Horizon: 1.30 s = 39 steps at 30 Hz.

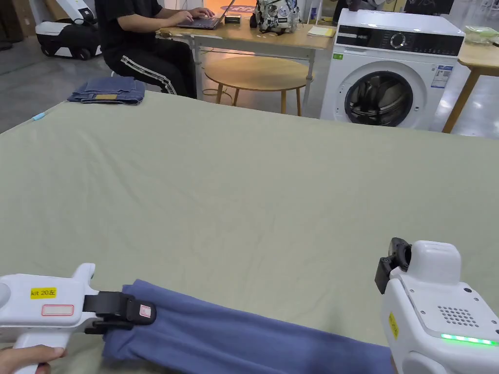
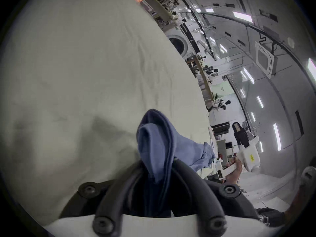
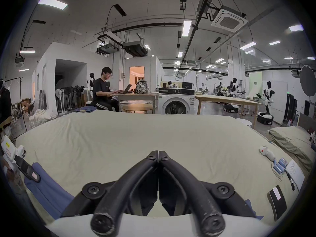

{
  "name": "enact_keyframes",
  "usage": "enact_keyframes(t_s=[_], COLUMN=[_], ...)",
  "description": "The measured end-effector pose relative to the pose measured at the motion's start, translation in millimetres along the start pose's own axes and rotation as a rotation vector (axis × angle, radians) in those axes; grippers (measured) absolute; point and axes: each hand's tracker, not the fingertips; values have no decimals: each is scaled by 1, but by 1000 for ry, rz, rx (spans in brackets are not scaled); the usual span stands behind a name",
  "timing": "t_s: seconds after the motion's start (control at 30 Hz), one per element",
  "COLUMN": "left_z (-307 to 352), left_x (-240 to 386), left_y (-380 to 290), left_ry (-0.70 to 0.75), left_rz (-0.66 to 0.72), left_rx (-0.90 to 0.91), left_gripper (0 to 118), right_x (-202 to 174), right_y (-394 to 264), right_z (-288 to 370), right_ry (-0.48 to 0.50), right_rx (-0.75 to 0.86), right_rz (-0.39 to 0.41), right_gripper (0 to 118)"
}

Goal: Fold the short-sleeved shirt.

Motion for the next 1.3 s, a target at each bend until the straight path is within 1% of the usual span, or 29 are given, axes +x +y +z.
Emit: enact_keyframes(t_s=[0.13, 0.2, 0.27, 0.33, 0.37, 0.47, 0.5, 0.53, 0.57, 0.6, 0.63, 0.7, 0.8, 0.9, 0.97, 1.07, 1.23, 1.3], left_z=[26, 43, 55, 60, 59, 57, 49, 46, 40, 37, 34, 20, -7, -32, -54, -90, -152, -175], left_x=[1, 1, -2, 4, 11, 23, 44, 50, 57, 63, 59, 77, 93, 115, 129, 143, 151, 141], left_y=[15, 19, 23, 22, 19, 11, 2, 1, -1, -3, 3, 0, -5, -8, -11, -18, -31, -32], left_ry=[60, 117, 158, 225, 217, 256, 205, 173, 108, 112, -4, -79, -139, -147, -105, -72, 151, 177], left_rz=[2, -6, 21, 32, 30, 63, 43, 51, 69, 69, 81, 52, 39, 26, -2, -3, -67, -55], left_rx=[31, 60, 65, 60, 60, 46, 55, 57, 58, 57, 27, -19, -55, -77, -73, -111, -249, -274], left_gripper=[4, 4, 4, 4, 4, 4, 4, 4, 4, 4, 4, 4, 4, 4, 4, 4, 4, 4], right_x=[0, -1, -1, -3, -3, -4, -4, -4, -4, -4, -3, -3, -2, 1, 5, 11, 23, 28], right_y=[0, 0, 0, 0, 0, 1, 1, 2, 2, 3, 5, 6, 7, 6, 7, 7, 5, 4], right_z=[1, 1, 2, 2, 2, 2, 2, 2, 2, 3, 4, 5, 8, 10, 12, 14, 17, 18], right_ry=[-1, -1, 6, 14, 15, 20, 22, 23, 17, 16, 26, 23, 25, 25, 24, 18, 2, -11], right_rx=[3, 4, 5, 6, 8, 9, 9, 10, 15, 20, 16, 22, 25, 26, 20, 21, 15, 7], right_rz=[3, 2, 4, 15, 18, 21, 19, 19, 18, 16, 13, 14, 18, 16, 8, -3, -8, -6], right_gripper=[0, 0, 0, 0, 0, 0, 0, 0, 0, 0, 0, 0, 0, 0, 0, 0, 0, 0])
